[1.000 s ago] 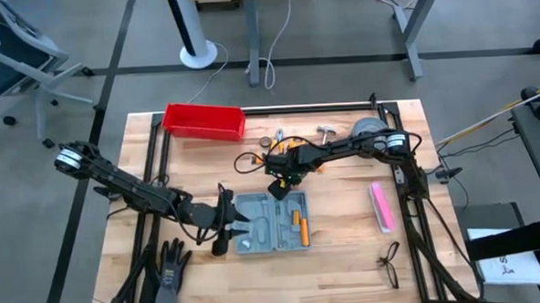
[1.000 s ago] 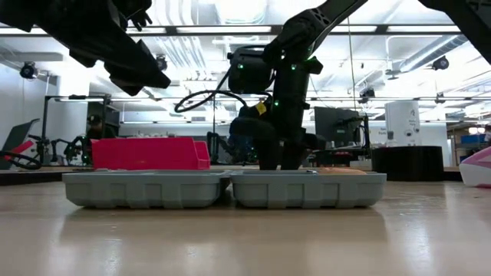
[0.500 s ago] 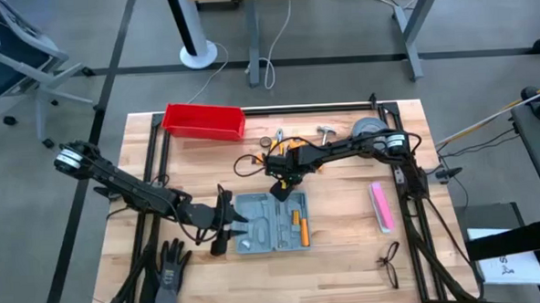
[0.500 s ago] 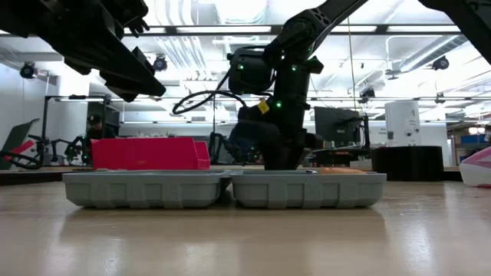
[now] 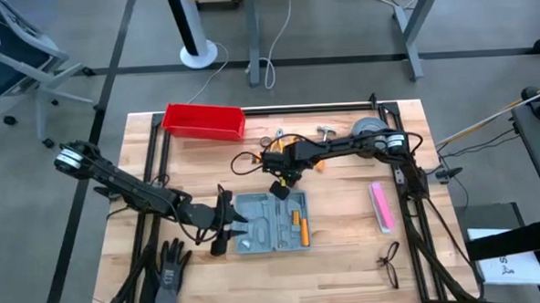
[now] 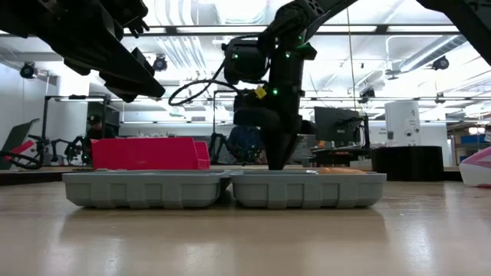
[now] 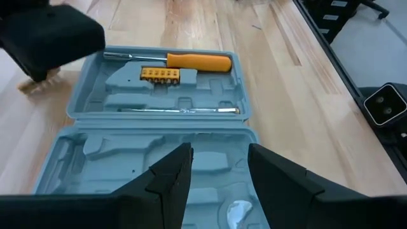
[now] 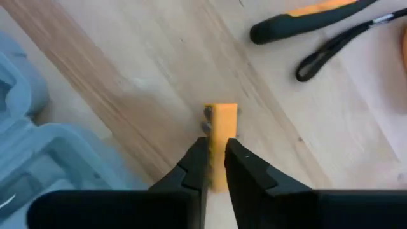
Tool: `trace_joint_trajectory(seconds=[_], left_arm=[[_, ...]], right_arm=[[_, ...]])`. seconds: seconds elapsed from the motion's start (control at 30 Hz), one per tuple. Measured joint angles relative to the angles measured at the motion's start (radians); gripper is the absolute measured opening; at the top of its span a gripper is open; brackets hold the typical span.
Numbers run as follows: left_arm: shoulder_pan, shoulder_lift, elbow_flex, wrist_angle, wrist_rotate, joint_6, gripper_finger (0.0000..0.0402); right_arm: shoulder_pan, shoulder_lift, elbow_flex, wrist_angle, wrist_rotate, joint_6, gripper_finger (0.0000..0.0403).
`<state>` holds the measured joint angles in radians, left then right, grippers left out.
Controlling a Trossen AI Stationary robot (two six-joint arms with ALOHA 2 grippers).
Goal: Prefit tool cases
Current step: Put the set of interchangeable screwdriver bits into the gray toolbox
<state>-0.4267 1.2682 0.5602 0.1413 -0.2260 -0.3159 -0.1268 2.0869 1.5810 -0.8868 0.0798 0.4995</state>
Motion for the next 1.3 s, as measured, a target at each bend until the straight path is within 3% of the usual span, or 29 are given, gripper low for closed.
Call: trace_joint_trajectory(seconds=[0.17, 0.3, 0.8, 1.07, 1.3], left_arm=[[0.0, 0.0, 0.0, 0.0, 0.0, -0.003, 0.0162], [0.0, 0.0, 0.0, 0.0, 0.008, -0.004, 0.0162], [0.0, 0.0, 0.0, 0.001, 0.011, -0.008, 0.0162], [0.0, -0.001, 0.0, 0.001, 0.027, -0.008, 0.0162], [-0.007, -0.001, 0.0, 0.001, 0.034, -0.008, 0.0162]], right_arm=[[0.028, -0.008, 0.06, -0.078, -0.001, -0.018, 0.0003], [0.04, -0.008, 0.079, -0.104, -0.006, -0.041, 0.0008], [0.015, 0.043, 0.066, -0.075, 0.018, 0.206, 0.0169], [0.013, 0.084, 0.066, -0.069, 0.035, 0.223, 0.0206], [0.013, 0.1, 0.064, -0.058, 0.068, 0.232, 0.0215]])
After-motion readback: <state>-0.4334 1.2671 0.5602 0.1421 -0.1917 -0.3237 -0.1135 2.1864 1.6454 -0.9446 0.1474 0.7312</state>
